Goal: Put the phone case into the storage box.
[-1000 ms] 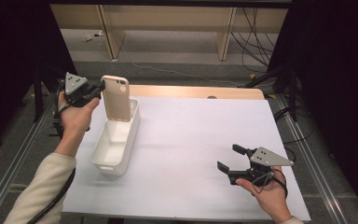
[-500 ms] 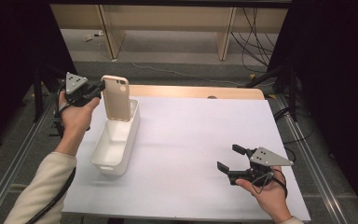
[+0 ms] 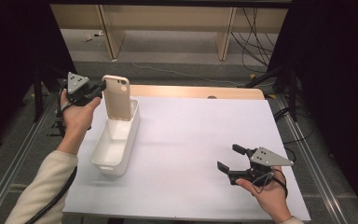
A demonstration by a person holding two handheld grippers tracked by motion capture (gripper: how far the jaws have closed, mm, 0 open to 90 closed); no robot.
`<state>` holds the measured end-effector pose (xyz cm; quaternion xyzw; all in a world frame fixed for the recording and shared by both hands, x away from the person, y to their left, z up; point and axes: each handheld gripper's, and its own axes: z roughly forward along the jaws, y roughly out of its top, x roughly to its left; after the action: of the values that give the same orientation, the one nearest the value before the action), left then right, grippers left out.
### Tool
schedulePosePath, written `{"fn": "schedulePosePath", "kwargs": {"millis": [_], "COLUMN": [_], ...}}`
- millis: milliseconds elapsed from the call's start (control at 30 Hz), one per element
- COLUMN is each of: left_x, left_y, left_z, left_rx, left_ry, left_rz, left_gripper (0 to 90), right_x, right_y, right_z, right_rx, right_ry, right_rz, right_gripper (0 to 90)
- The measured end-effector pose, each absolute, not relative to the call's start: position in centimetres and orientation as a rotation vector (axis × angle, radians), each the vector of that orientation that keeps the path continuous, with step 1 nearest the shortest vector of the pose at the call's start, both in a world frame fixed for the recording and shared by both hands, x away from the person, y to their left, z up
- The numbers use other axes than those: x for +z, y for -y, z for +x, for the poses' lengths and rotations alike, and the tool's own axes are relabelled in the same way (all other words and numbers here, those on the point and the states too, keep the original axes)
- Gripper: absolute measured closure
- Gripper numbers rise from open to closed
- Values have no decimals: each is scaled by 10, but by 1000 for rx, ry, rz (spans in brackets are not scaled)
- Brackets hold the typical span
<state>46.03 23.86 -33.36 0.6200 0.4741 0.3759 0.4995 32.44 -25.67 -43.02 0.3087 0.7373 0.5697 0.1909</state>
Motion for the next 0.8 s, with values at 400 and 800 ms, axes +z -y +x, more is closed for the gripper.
{"fn": "schedulePosePath", "kwargs": {"millis": [400, 800], "left_x": [-335, -337], "left_y": [-238, -237], "left_z": [464, 467], "left_rx": [908, 910], "left_ry": [-1146, -1148], "left_rz": [1493, 1501], "left_gripper": [868, 868], "right_x": [-430, -430], "right_y": [257, 257], "right_z": [324, 324], "right_rx": [1600, 1600], "right_ry": [-2077, -2076], "right_rz": [870, 874], "right_gripper": [153, 153]}}
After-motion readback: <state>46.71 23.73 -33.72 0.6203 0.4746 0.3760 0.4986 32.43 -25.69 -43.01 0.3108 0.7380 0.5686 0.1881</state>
